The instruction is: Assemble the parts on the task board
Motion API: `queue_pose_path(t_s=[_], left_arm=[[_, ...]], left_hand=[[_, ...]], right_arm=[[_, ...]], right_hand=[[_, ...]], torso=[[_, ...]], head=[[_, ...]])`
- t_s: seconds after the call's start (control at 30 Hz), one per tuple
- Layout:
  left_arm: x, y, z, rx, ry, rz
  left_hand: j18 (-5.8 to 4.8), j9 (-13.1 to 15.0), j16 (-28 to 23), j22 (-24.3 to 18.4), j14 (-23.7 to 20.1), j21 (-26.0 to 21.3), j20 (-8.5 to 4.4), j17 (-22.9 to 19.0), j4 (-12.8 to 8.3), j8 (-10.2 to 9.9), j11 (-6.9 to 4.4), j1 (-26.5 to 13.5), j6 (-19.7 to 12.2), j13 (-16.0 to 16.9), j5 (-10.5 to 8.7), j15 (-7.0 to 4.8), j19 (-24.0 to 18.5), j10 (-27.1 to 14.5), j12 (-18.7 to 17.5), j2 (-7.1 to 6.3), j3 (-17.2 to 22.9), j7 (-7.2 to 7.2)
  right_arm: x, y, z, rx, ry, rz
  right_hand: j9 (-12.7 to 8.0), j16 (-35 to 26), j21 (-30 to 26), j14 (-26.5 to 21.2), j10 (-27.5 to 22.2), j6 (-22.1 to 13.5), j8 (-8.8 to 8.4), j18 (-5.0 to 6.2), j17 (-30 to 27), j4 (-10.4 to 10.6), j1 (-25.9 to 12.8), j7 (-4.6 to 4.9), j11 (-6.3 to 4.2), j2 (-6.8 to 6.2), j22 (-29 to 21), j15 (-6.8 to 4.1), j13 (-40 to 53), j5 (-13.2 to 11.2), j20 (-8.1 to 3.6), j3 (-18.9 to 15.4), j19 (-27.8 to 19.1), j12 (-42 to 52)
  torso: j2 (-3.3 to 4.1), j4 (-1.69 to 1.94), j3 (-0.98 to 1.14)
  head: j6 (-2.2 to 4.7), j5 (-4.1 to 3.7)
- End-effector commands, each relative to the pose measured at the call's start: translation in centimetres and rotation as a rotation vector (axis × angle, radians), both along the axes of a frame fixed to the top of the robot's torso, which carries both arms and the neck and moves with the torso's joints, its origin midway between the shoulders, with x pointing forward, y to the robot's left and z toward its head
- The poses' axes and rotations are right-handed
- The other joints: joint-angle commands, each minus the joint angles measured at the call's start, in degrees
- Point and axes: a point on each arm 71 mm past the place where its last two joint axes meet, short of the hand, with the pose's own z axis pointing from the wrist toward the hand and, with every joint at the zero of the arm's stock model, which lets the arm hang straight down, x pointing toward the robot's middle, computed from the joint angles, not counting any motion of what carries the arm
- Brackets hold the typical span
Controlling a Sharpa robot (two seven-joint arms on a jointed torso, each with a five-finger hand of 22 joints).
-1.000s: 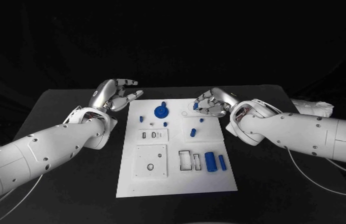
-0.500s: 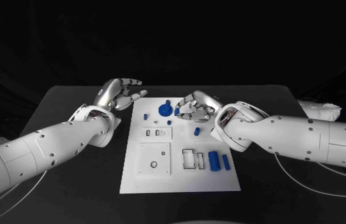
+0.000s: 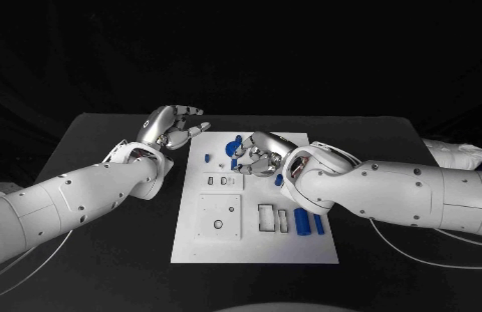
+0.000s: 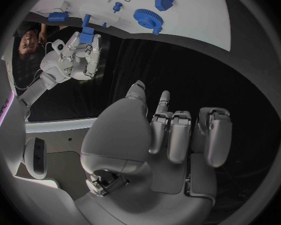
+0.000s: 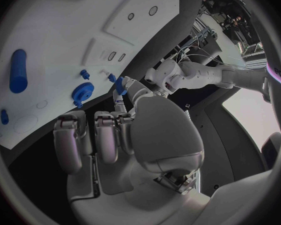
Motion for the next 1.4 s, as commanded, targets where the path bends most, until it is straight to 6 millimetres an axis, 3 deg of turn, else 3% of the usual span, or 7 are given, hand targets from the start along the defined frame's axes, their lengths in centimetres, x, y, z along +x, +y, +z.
queue_pose_path(t_s=[0.03,0.33,1.4], left_arm=[[0.0,-0.1,0.0,0.002,-0.004,0.000],[0.0,-0.1,0.0,0.001,-0.003,-0.003],[-0.1,0.0,0.1,0.001,-0.001,-0.001]], left_hand=[[-0.84,-0.1,0.1,15.1,6.0,0.1,0.29,15.1,-0.1,-0.2,0.25,0.1,-0.1,15.1,0.16,0.29,6.0,6.1,0.1,0.42,0.0,0.16],[-0.84,-0.1,0.1,15.1,6.0,0.1,0.29,15.1,-0.1,-0.2,0.25,0.1,-0.1,15.1,0.16,0.29,6.0,6.1,0.1,0.42,0.0,0.16],[-0.84,-0.1,0.1,15.1,6.0,0.1,0.30,15.1,-0.1,-0.2,0.25,0.1,-0.2,15.1,0.17,0.29,6.0,6.1,0.1,0.47,0.0,0.17]], right_arm=[[-0.1,0.6,-0.4,-0.116,-0.010,-0.009],[-0.4,2.1,-1.0,-0.188,-0.023,-0.015],[0.0,2.6,-2.7,-0.233,0.024,-0.027]], right_hand=[[0.0,0.2,0.3,6.1,6.0,0.0,-0.17,-0.38,15.1,-0.4,-0.3,0.34,0.59,-0.63,15.1,0.49,15.1,-0.4,0.37,0.1,5.9,0.2],[-0.1,0.2,0.3,6.1,6.0,0.2,-0.27,-0.38,15.1,-0.5,-0.4,0.49,0.72,-0.64,15.1,0.63,15.1,-0.5,0.49,0.1,5.9,0.2],[-0.4,0.2,0.3,6.1,6.0,0.0,-0.94,-0.38,15.1,-0.7,-0.7,0.85,1.08,-0.64,15.1,1.01,15.1,-0.9,0.88,0.4,5.9,0.2]], torso=[[0.03,-0.07,0.06],[0.05,-0.08,0.03],[0.01,-0.09,0.04]], head=[[-0.18,0.08],[-0.34,-0.14],[-1.02,-0.33]])
